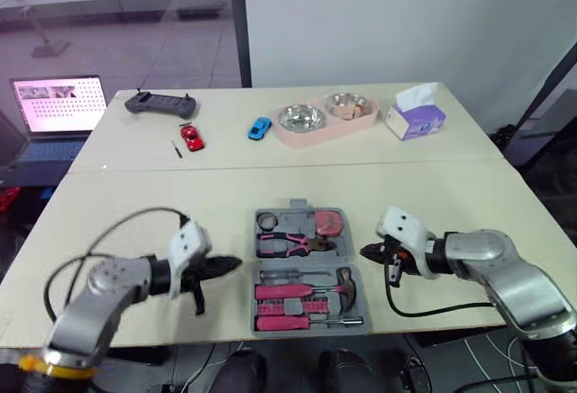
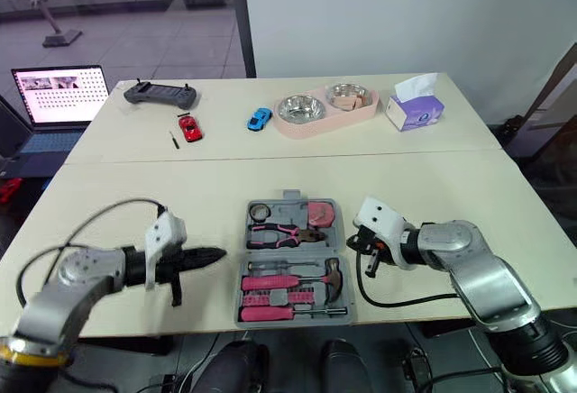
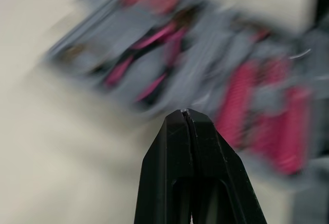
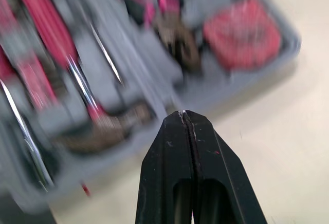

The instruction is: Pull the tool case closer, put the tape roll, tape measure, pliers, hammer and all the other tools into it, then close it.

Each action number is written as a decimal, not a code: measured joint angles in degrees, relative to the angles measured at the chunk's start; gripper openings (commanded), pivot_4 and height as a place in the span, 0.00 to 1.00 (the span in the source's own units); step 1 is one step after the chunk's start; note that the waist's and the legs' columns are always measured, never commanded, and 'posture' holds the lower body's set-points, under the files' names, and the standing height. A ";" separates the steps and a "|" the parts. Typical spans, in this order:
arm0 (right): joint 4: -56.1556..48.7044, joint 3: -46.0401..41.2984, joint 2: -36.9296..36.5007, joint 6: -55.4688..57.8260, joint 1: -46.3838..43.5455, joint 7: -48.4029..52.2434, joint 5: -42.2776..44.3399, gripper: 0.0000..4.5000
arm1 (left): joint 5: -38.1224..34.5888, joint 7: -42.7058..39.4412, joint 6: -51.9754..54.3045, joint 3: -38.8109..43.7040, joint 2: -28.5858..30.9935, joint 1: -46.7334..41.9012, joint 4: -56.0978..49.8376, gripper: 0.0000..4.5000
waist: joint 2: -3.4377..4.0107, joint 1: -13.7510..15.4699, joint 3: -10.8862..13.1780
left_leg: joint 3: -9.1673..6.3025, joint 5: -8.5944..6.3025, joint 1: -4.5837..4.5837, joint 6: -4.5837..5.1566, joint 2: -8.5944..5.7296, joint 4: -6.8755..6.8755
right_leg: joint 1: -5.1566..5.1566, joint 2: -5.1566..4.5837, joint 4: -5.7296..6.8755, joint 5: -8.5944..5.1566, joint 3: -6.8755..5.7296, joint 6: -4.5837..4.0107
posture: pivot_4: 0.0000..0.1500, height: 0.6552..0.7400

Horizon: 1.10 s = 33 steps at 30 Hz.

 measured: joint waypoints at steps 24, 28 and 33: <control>14.21 -0.08 6.43 13.74 -10.89 -12.94 5.28 0.96 | 10.87 -2.20 -28.90 -16.24 -8.46 -7.81 27.12 0.00 | 0.54 0.03 -0.43 | 0.01 0.07 -0.16 -0.03 0.03 0.09 | -0.13 0.05 0.08 0.05 -0.17 -0.08 | 1.00 1.00; 22.17 -0.21 10.86 16.89 -16.44 -14.40 6.02 0.99 | 11.47 -1.56 -29.47 -16.55 -7.61 -8.95 27.92 0.00 | 0.65 -0.15 -0.51 | 0.01 0.07 -0.07 -0.03 0.09 0.03 | -0.10 0.13 0.12 0.05 -0.16 -0.08 | 1.00 1.00; 33.42 0.00 15.03 15.51 -22.22 -14.77 5.85 0.99 | 11.63 -1.54 -30.99 -16.88 -6.92 -9.94 29.20 0.00 | 0.69 -0.34 -0.55 | 0.02 0.07 -0.02 -0.03 0.09 0.02 | -0.07 0.15 0.13 0.06 -0.16 -0.07 | 1.00 1.00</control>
